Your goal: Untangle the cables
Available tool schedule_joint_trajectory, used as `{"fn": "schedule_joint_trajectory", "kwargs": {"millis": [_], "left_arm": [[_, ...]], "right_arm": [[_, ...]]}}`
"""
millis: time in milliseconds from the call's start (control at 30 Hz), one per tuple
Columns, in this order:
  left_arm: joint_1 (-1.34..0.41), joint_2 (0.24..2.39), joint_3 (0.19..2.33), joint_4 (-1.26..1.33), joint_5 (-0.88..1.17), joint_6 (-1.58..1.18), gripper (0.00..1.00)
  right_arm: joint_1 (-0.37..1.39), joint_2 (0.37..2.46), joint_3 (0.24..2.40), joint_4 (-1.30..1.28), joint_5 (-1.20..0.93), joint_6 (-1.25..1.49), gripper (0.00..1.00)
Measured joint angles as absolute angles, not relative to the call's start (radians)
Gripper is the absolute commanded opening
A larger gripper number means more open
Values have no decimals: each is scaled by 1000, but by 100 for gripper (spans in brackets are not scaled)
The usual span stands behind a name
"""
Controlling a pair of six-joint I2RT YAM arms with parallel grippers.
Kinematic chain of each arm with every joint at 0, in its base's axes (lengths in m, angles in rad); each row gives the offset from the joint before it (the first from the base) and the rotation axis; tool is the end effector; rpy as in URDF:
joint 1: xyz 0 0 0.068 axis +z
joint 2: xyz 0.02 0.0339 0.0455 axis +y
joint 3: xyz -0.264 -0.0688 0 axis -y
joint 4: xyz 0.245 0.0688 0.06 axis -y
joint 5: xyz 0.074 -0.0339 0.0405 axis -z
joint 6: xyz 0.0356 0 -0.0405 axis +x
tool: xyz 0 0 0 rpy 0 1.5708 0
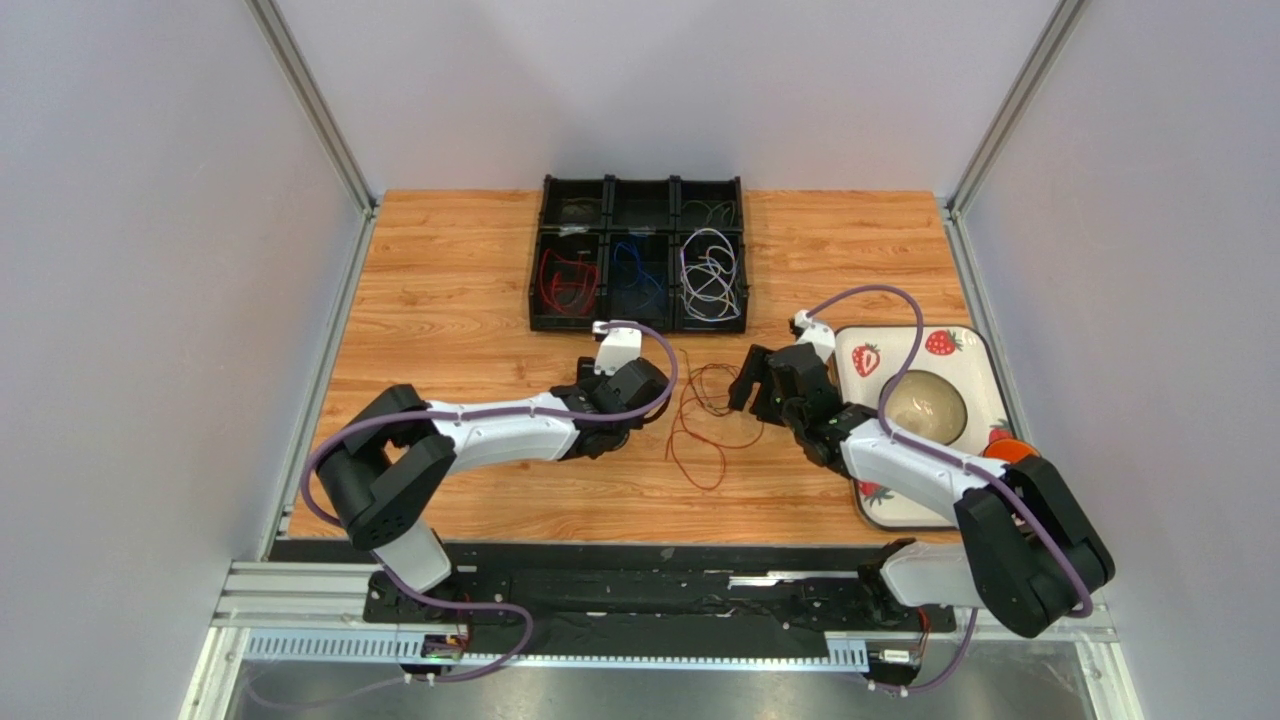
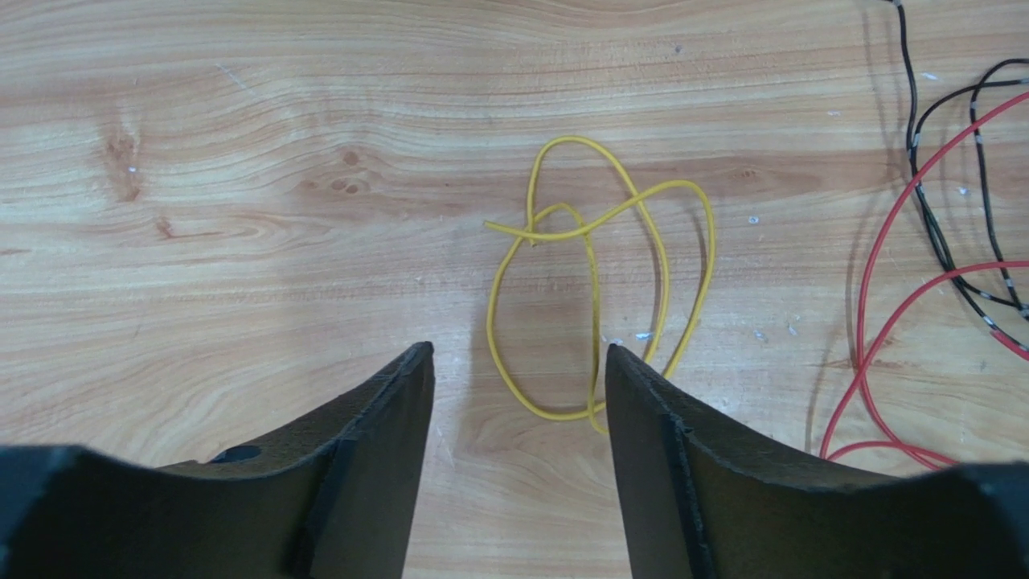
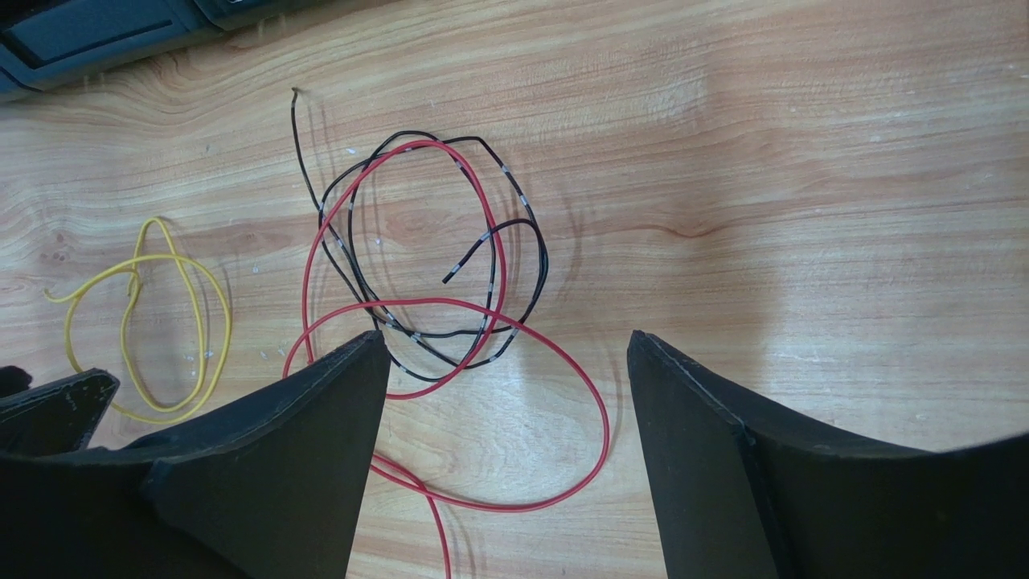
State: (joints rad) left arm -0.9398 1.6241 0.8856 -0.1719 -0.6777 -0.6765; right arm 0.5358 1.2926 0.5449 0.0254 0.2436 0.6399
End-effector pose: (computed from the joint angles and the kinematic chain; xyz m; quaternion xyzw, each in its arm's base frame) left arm 0.2056 -0.2436 0.1762 0.0103 0.8986 -0.0039 0.4386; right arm 0.2188 0.1199 0.1730 0.0970 0.9008 0.1345 0.4014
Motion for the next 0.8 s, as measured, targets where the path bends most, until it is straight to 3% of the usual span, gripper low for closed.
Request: {"fn": "schedule_joint_trajectory", "kwargs": {"millis": [67, 200, 433, 633, 800], "left_arm": [[-936, 1649, 904, -185, -675, -677, 54], [-935, 1715, 972, -209, -644, -678, 0], [-937, 1679, 1075, -329, -624, -618, 0], [-918, 1240, 1111, -302, -620, -491, 0], [-767, 1186, 1245, -312, -521, -475, 0]], "right_arm": [[536, 1296, 545, 28, 245, 640, 76], [536, 1308, 545, 29, 245, 640, 76], [536, 1322, 545, 28, 246, 640, 76], [536, 1332, 545, 28, 254, 645, 76], [536, 1339, 547, 27, 262, 654, 75]]}}
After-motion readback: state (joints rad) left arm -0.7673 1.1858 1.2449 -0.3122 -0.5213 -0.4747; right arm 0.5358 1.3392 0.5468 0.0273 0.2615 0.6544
